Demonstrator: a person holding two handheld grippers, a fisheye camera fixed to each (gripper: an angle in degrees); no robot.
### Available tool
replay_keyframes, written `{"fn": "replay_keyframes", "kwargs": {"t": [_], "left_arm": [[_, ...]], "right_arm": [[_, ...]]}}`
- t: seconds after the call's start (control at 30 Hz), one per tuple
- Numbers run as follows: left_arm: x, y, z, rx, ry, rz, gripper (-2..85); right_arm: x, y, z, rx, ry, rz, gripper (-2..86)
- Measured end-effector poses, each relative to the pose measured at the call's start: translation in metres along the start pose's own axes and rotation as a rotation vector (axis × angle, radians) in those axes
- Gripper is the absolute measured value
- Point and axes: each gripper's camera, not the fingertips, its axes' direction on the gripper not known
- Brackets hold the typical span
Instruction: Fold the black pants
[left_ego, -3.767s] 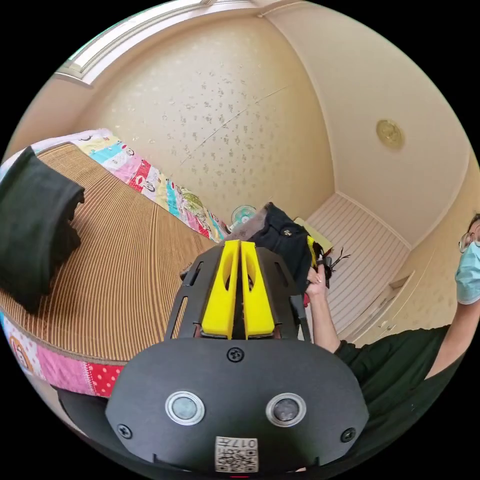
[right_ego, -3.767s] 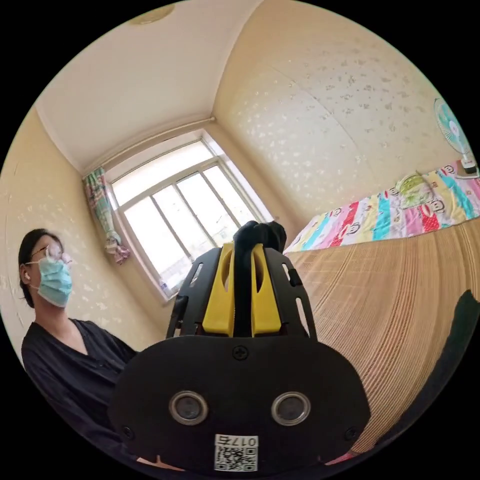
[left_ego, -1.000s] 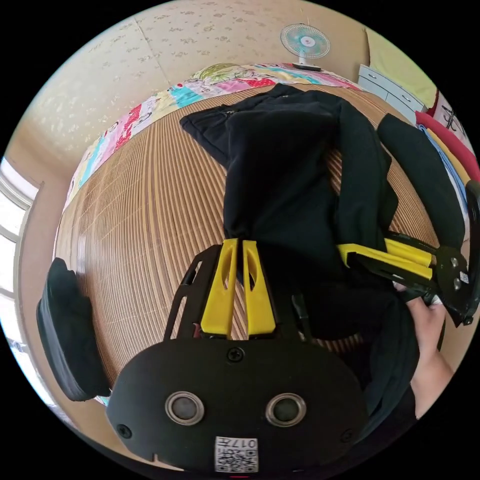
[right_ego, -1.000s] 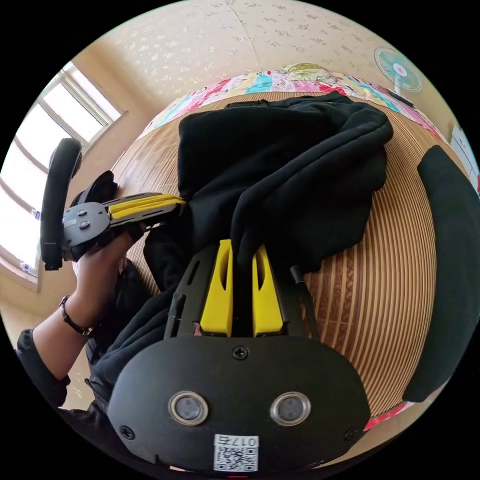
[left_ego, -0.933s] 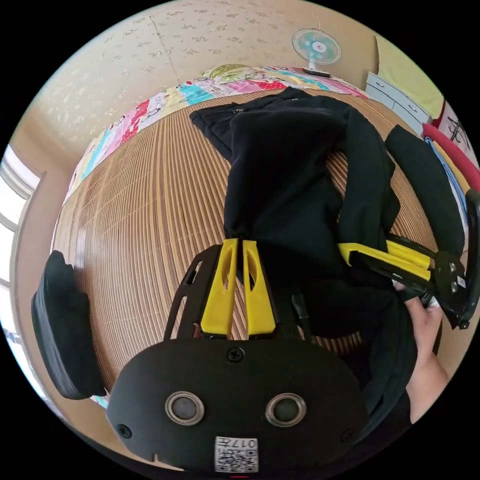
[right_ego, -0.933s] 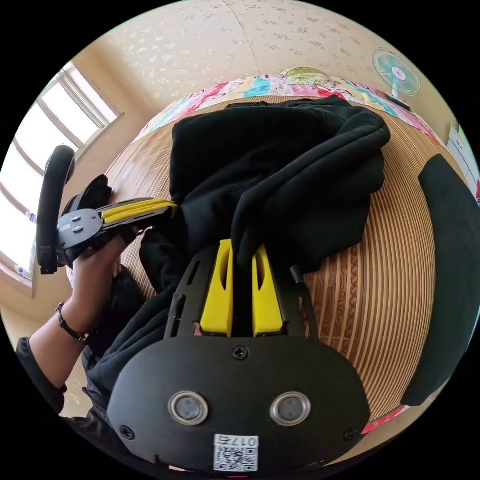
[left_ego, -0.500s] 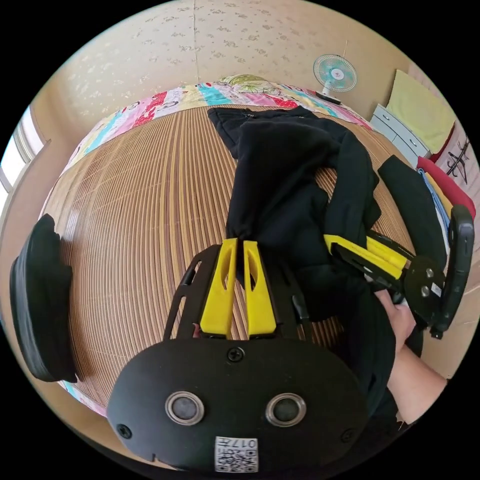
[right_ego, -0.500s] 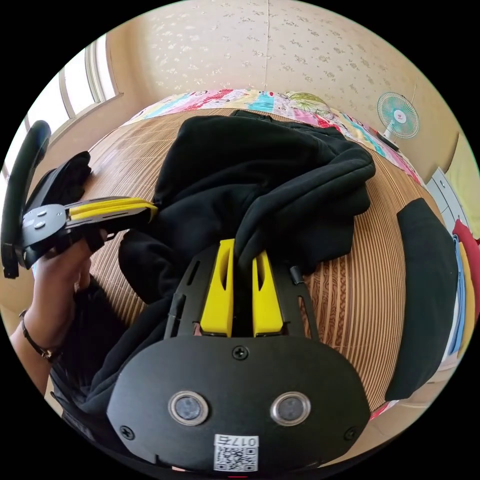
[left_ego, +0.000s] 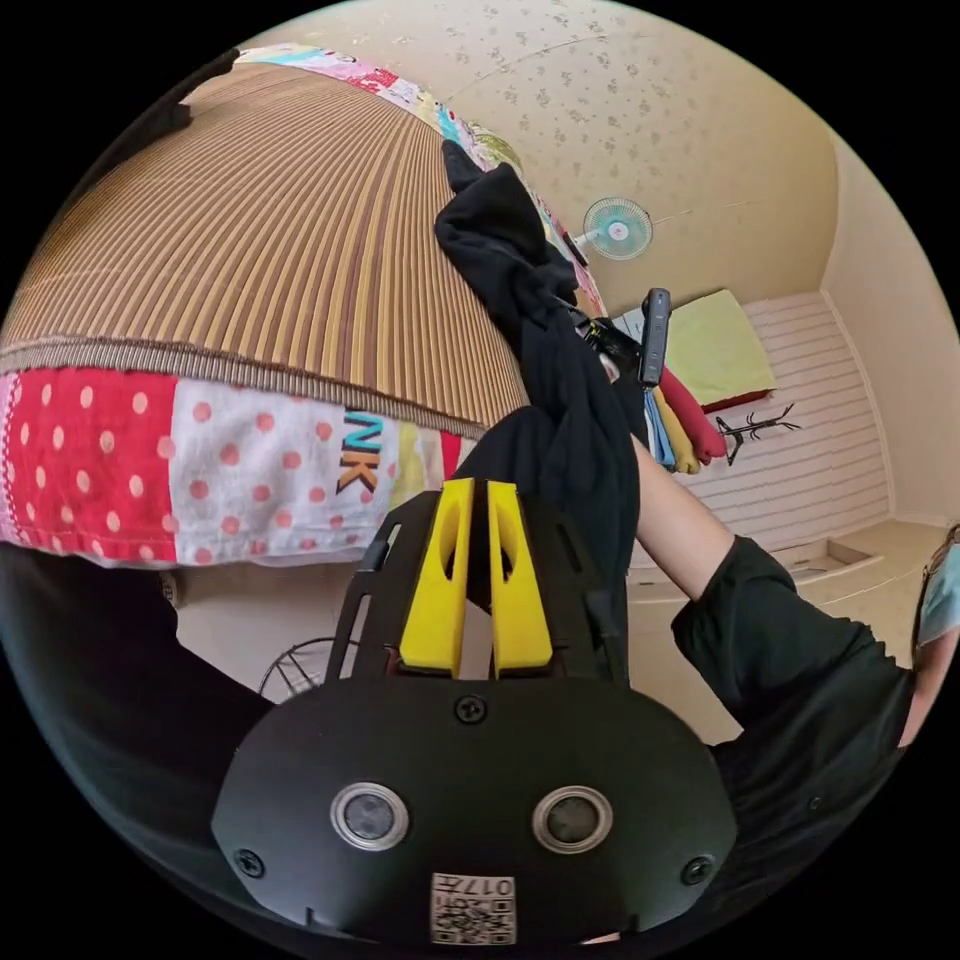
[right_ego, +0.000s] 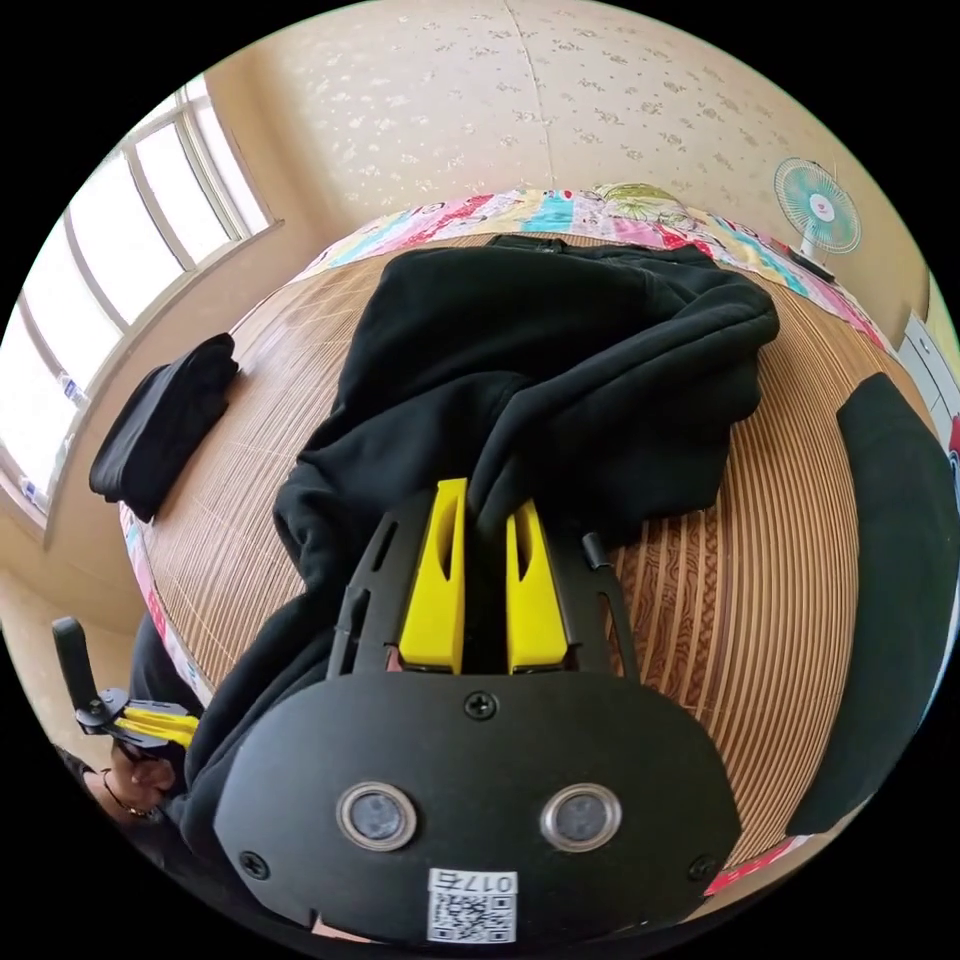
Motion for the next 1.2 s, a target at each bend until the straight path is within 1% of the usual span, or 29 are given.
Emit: {"fn": "replay_keyframes", "kwargs": {"t": [0.07, 0.2, 0.23, 0.3, 0.33, 0.4, 0.47, 0.57, 0.63, 0.7, 0.77, 0.83, 0.87, 0.9, 0.93, 1.0, 1.07, 1.1, 1.13, 1.17, 1.2], "left_arm": [[0.011, -0.005, -0.015, 0.028, -0.042, 0.038, 3.9], [0.032, -0.022, -0.051, 0.137, -0.031, 0.104, 6.3], [0.035, -0.026, -0.053, 0.135, -0.024, 0.117, 6.8], [0.042, -0.044, -0.043, 0.074, 0.004, 0.16, 10.3], [0.043, -0.047, -0.038, 0.053, 0.008, 0.161, 10.8], [0.046, -0.058, -0.014, -0.017, 0.042, 0.161, 12.1], [0.049, -0.061, 0.003, -0.048, 0.068, 0.156, 11.8], [0.051, -0.061, 0.011, -0.04, 0.047, 0.114, 7.6], [0.055, -0.063, 0.008, -0.047, 0.072, 0.125, 5.7], [0.068, -0.07, 0.003, -0.116, 0.136, 0.218, 4.9], [0.077, -0.077, -0.009, -0.139, 0.164, 0.274, 4.6], [0.079, -0.083, -0.031, -0.117, 0.273, 0.307, 4.2], [0.076, -0.086, -0.048, -0.085, 0.376, 0.313, 3.9], [0.071, -0.088, -0.064, -0.057, 0.451, 0.322, 3.8], [0.069, -0.089, -0.071, -0.047, 0.475, 0.333, 3.8], [0.055, -0.088, -0.097, 0.006, 0.571, 0.351, 3.6], [0.034, -0.085, -0.105, 0.056, 0.66, 0.299, 3.6], [0.018, -0.083, -0.105, 0.079, 0.679, 0.238, 3.5], [0.012, -0.082, -0.104, 0.079, 0.669, 0.21, 3.5], [0.004, -0.079, -0.099, 0.057, 0.608, 0.167, 3.5], [0.001, -0.077, -0.093, 0.015, 0.5, 0.135, 3.6]], "right_arm": [[0.011, 0.006, -0.017, -0.025, -0.063, 0.027, 6.8], [0.027, 0.068, -0.089, 0.123, -0.26, 0.12, 9.9], [0.032, 0.094, -0.108, 0.166, -0.339, 0.167, 10.8], [0.038, 0.139, -0.128, 0.234, -0.447, 0.233, 11.6], [0.04, 0.165, -0.133, 0.238, -0.499, 0.268, 11.9], [0.037, 0.193, -0.128, 0.165, -0.547, 0.287, 12.1], [0.033, 0.213, -0.128, 0.166, -0.6, 0.259, 12.5], [0.029, 0.209, -0.142, 0.1, -0.574, 0.172, 13.3], [0.028, 0.196, -0.15, 0.024, -0.54, 0.127, 13.5], [0.03, 0.19, -0.153, -0.015, -0.494, 0.13, 12.2], [0.033, 0.189, -0.161, -0.016, -0.446, 0.101, 8.5], [0.055, 0.192, -0.183, 0.054, -0.567, 0.075, 5.3], [0.065, 0.194, -0.189, 0.082, -0.617, 0.08, 4.8], [0.088, 0.2, -0.201, 0.14, -0.719, 0.092, 4.1], [0.112, 0.207, -0.212, 0.181, -0.795, 0.117, 3.7], [0.145, 0.219, -0.226, 0.226, -0.856, 0.144, 3.2], [0.172, 0.233, -0.239, 0.252, -0.825, 0.176, 2.9], [0.189, 0.242, -0.246, 0.239, -0.743, 0.233, 2.9], [0.204, 0.25, -0.249, 0.183, -0.617, 0.326, 2.9], [0.211, 0.254, -0.25, 0.145, -0.54, 0.384, 2.8], [0.222, 0.26, -0.252, 0.069, -0.371, 0.483, 2.8]]}}
